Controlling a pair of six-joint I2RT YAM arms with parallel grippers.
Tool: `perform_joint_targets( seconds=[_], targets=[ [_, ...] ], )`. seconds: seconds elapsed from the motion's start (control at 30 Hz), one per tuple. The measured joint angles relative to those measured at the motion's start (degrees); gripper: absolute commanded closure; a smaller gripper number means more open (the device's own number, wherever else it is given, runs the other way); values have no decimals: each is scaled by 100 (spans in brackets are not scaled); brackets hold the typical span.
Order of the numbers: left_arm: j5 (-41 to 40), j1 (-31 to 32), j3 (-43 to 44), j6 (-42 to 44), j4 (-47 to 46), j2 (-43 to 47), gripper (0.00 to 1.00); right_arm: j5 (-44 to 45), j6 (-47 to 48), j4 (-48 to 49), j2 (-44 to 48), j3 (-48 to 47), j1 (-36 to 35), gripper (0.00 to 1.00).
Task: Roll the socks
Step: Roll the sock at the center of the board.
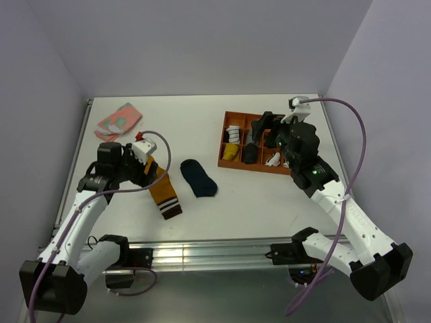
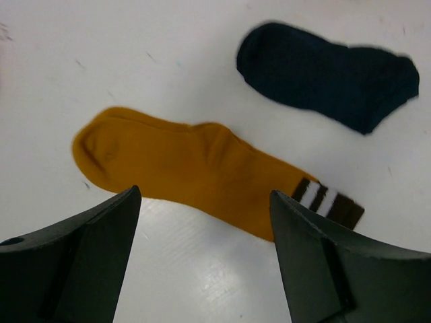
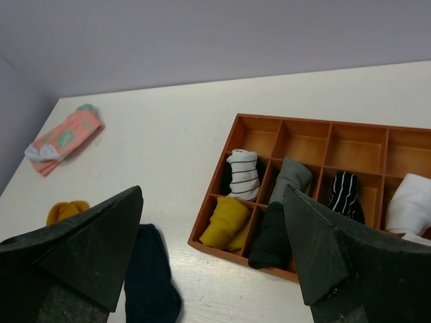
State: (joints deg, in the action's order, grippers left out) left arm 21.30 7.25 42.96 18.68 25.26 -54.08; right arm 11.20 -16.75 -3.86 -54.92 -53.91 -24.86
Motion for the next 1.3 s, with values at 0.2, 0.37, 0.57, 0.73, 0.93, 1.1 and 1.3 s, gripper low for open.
perform_joint_targets(
  seconds=[0.2,0.37,0.57,0.73,0.93,1.1,1.3],
  targets=[
    [85,374,-258,621,560,-107,27,-151,-111,-50,-101,2,-37,11],
    [-66,501,-367,643,452,-501,33,-155,-195,-55,-232,2,-223,12],
    [-402,496,-221,302,48,-1635,33,-140,-232,-90,-280,2,-389,12],
    [-450,496,186,125,-116,-2413,33,-120,-229,-129,-240,24,-404,11],
    [-470,496,538,-13,-254,-3139,35,-109,-205,-173,-33,105,-404,11],
    [-472,496,616,-46,-310,-3534,35,-70,-162,-170,120,140,-404,11],
    [-466,496,968,-118,-348,-4002,35,13,-144,-190,234,302,-404,11]
  ],
)
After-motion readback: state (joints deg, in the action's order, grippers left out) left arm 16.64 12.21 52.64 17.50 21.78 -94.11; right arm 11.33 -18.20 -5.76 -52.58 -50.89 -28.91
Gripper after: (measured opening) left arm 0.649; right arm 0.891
